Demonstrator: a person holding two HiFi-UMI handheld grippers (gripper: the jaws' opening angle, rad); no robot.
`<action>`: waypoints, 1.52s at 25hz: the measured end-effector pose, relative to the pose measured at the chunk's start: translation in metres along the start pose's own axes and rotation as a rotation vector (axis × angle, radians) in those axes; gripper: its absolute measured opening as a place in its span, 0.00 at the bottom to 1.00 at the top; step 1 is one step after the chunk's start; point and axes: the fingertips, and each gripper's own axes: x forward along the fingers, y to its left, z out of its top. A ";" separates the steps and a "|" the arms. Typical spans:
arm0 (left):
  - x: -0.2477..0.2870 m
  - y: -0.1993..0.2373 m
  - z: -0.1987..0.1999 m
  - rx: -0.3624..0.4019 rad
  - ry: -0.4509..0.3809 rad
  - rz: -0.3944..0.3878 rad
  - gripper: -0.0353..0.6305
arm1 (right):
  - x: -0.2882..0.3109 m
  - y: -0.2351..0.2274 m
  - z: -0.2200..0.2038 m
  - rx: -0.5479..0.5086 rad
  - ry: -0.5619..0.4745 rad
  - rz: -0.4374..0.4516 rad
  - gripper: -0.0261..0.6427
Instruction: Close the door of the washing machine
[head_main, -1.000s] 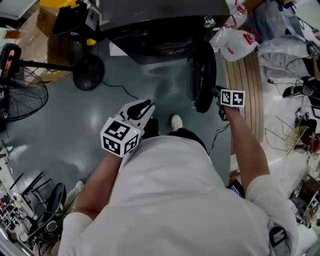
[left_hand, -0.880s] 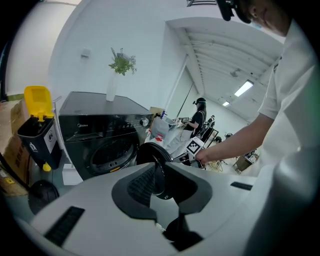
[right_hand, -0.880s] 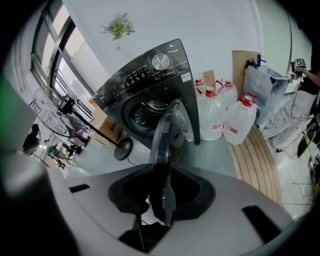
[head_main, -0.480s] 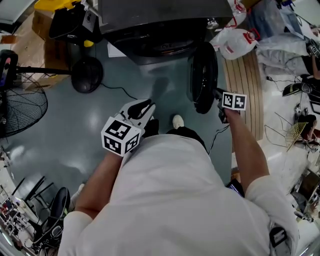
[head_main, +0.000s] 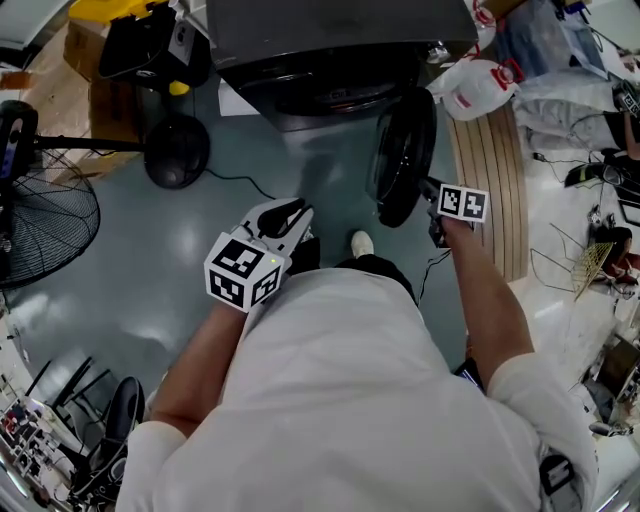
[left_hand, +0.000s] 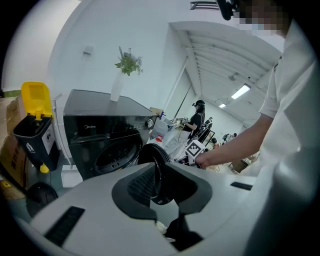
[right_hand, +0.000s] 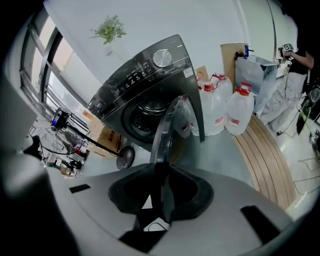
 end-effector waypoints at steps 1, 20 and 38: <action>-0.002 0.002 0.000 0.000 0.001 -0.003 0.16 | 0.003 0.005 0.000 0.009 -0.005 0.000 0.18; -0.044 0.066 -0.009 0.005 0.005 -0.016 0.16 | 0.056 0.085 0.025 0.218 -0.123 -0.006 0.19; -0.067 0.102 -0.020 -0.018 0.006 -0.002 0.16 | 0.103 0.137 0.066 0.362 -0.176 0.049 0.19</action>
